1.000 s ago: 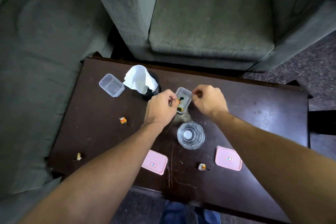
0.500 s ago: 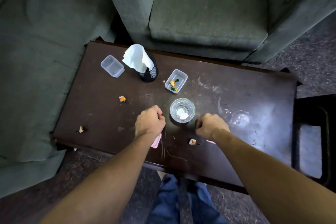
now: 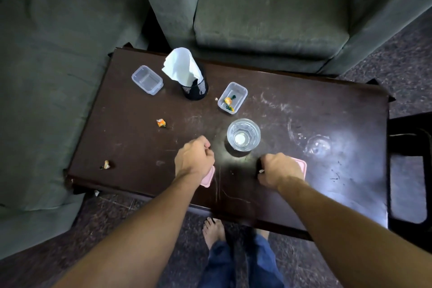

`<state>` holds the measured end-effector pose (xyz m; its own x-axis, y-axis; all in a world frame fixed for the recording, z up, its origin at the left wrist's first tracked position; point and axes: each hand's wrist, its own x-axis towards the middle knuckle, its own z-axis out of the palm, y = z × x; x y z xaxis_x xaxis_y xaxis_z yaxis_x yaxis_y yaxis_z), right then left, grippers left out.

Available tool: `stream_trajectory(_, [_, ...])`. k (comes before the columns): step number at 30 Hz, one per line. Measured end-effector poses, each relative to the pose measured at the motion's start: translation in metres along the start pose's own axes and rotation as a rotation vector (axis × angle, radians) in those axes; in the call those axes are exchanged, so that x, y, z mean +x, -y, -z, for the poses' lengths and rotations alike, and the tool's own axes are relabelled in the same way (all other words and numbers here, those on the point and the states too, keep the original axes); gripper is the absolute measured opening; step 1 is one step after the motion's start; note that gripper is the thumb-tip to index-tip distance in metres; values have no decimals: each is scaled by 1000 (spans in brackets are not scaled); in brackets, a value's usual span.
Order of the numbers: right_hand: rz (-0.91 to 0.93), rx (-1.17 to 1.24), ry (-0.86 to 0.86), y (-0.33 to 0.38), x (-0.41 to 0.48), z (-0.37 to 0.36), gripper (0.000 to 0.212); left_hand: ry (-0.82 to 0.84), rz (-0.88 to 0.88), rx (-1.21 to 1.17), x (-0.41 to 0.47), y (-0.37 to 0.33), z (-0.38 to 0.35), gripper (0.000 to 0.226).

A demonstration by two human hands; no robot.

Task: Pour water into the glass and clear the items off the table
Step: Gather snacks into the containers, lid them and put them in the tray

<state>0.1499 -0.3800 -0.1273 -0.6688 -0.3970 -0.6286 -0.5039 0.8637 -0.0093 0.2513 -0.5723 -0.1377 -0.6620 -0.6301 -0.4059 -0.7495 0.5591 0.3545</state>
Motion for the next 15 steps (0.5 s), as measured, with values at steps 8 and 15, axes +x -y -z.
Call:
stream_trajectory(8, [-134,221,-306,-33,39,97,28,-65,-83,-65,37,-36,28,23])
stream_trajectory(15, [113,324,-330,29,87,137,20,-78,-135,-78,76,-72,34,20])
